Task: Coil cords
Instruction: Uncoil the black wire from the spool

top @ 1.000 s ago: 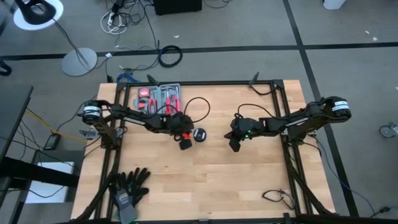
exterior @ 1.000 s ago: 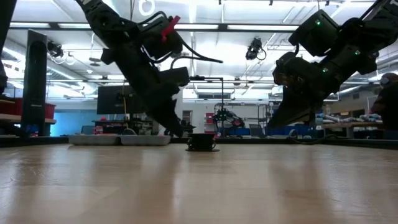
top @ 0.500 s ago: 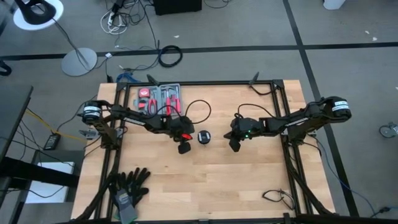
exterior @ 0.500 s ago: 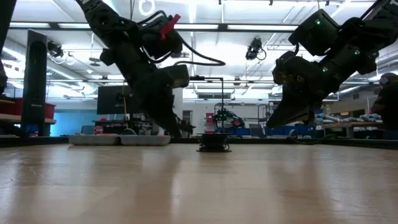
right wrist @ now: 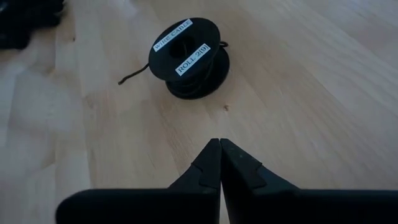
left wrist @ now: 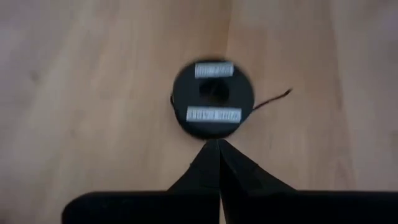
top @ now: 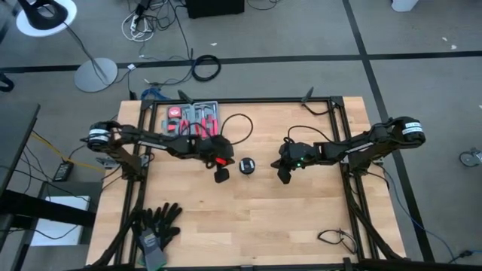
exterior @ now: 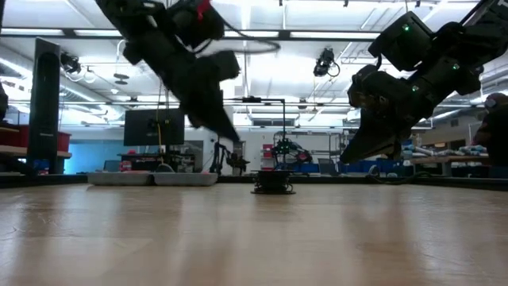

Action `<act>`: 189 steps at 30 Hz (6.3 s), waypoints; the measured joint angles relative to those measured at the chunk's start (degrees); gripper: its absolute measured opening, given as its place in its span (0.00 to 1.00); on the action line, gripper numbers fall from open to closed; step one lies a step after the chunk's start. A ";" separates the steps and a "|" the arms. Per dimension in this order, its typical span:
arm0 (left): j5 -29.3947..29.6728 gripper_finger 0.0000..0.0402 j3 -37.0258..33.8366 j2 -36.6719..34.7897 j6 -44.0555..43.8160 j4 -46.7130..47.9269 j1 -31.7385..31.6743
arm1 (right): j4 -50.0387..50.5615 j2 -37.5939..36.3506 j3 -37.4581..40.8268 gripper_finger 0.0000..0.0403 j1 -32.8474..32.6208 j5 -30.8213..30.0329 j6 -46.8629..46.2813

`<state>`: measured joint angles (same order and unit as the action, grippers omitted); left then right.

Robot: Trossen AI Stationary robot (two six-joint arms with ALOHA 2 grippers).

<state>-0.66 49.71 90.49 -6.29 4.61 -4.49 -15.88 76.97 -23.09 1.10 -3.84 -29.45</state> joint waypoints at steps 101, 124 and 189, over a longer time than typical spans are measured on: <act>4.60 0.99 30.85 21.27 7.87 24.91 -0.74 | -6.63 0.00 -0.02 0.01 -1.26 0.48 2.25; 9.03 0.99 31.28 23.67 8.40 25.41 -1.51 | -8.07 0.00 -0.02 0.02 -1.26 0.48 2.62; 9.21 0.99 31.28 24.09 7.44 24.05 -1.51 | 9.79 20.39 -22.69 0.34 -9.07 -8.61 20.59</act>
<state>8.56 80.99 114.59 1.15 28.67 -6.00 -6.09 97.36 -45.78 -7.97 -12.45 -8.86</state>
